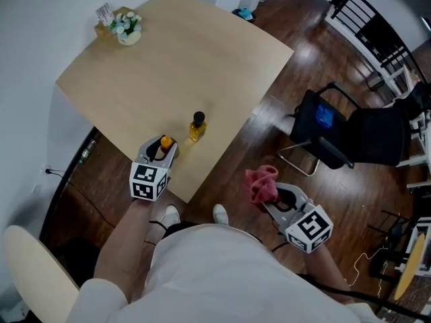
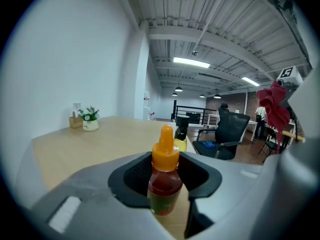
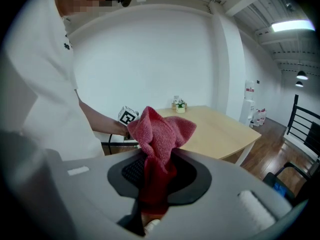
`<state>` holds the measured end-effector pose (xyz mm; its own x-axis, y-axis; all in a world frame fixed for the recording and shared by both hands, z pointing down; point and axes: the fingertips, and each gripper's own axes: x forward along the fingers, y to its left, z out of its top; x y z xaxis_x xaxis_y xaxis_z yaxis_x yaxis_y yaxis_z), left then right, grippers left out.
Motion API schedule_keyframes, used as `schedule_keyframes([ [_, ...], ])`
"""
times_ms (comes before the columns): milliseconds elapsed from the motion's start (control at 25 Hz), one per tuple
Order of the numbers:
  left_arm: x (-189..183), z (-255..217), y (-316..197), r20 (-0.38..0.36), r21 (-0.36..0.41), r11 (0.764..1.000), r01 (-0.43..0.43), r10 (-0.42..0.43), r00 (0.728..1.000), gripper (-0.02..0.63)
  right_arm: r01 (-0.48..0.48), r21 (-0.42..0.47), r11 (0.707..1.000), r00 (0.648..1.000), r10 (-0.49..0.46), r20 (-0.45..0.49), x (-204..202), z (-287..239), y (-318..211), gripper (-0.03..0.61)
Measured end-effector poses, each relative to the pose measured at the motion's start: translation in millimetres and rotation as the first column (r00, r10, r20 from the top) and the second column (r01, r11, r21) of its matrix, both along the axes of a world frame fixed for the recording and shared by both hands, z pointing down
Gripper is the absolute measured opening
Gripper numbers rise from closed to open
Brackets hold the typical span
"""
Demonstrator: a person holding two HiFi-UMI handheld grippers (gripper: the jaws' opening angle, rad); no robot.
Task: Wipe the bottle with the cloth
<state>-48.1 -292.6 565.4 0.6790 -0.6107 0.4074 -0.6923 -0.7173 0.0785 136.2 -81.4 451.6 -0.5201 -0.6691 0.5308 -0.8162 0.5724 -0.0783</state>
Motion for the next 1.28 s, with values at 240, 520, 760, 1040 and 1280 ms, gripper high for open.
schedule_keyframes([
  [240, 4, 25, -6, -0.001, 0.014, 1.0, 0.011, -0.011, 1.0, 0.164, -0.035, -0.025, 0.999, 0.999, 0.034, -0.024, 8, 0, 2, 0.089],
  [520, 11, 29, -2, 0.016, 0.071, 0.997, -0.004, 0.003, 1.0, 0.167, -0.029, -0.021, 0.999, 0.999, 0.028, -0.024, 8, 1, -9, 0.089],
  [760, 9, 11, 6, 0.028, 0.096, 0.995, 0.013, -0.016, 0.999, 0.202, 0.01, 0.008, 1.0, 1.0, -0.01, 0.004, 15, -3, -15, 0.089],
  [1040, -19, -23, 51, 0.074, 0.155, 0.979, 0.129, -0.142, 0.987, 0.203, 0.132, 0.033, 0.991, 0.99, -0.133, 0.049, 28, 0, -13, 0.089],
  [1280, -49, -38, 136, 0.178, 0.16, 0.955, 0.25, -0.278, 0.944, 0.16, 0.268, 0.037, 0.963, 0.956, -0.271, 0.11, 37, 21, -6, 0.089],
])
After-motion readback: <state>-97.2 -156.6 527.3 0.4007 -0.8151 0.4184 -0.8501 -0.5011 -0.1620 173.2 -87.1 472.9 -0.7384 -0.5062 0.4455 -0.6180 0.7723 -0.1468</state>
